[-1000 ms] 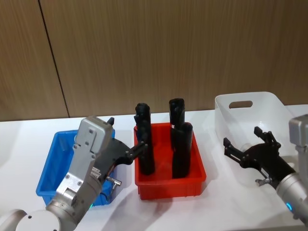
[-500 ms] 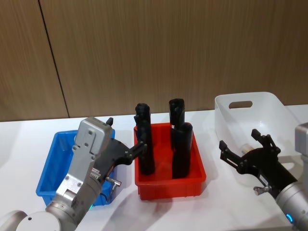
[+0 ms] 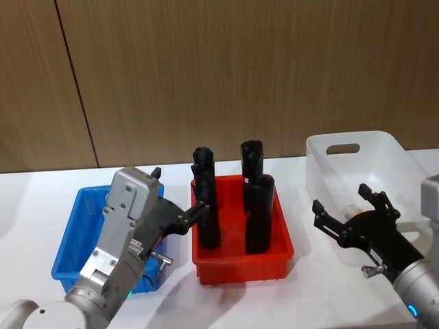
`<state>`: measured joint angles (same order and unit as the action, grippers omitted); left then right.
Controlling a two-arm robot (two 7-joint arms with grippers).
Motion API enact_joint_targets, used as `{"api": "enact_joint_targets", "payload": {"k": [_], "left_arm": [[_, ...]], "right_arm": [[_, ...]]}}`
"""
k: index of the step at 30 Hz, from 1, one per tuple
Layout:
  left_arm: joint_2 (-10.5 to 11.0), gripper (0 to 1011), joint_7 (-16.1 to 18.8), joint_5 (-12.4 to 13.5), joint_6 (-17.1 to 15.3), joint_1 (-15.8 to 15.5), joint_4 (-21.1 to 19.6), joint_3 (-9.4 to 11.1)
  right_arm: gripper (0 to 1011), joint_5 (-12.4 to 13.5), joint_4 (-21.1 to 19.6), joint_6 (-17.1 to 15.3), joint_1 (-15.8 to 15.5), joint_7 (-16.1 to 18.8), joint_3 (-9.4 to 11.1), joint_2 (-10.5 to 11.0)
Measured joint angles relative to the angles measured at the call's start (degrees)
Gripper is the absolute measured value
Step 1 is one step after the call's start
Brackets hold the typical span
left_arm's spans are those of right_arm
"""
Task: Pick the cotton swabs from the blue box and place them into the white box.
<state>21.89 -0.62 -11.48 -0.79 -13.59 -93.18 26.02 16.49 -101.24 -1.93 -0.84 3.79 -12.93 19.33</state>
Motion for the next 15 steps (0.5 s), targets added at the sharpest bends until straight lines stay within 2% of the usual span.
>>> {"api": "enact_joint_targets", "payload": {"k": [9,15], "left_arm": [[0.0,1004,0.0,0.0,0.0,0.0,0.0,0.0],[0.0,1004,0.0,0.0,0.0,0.0,0.0,0.0]], "right_arm": [[1002,0.4,0.6,-0.2,0.4,0.8,0.1,-0.1],[1002,1.0,2.6,-1.1,1.9,3.5,0.2,-0.5]]}}
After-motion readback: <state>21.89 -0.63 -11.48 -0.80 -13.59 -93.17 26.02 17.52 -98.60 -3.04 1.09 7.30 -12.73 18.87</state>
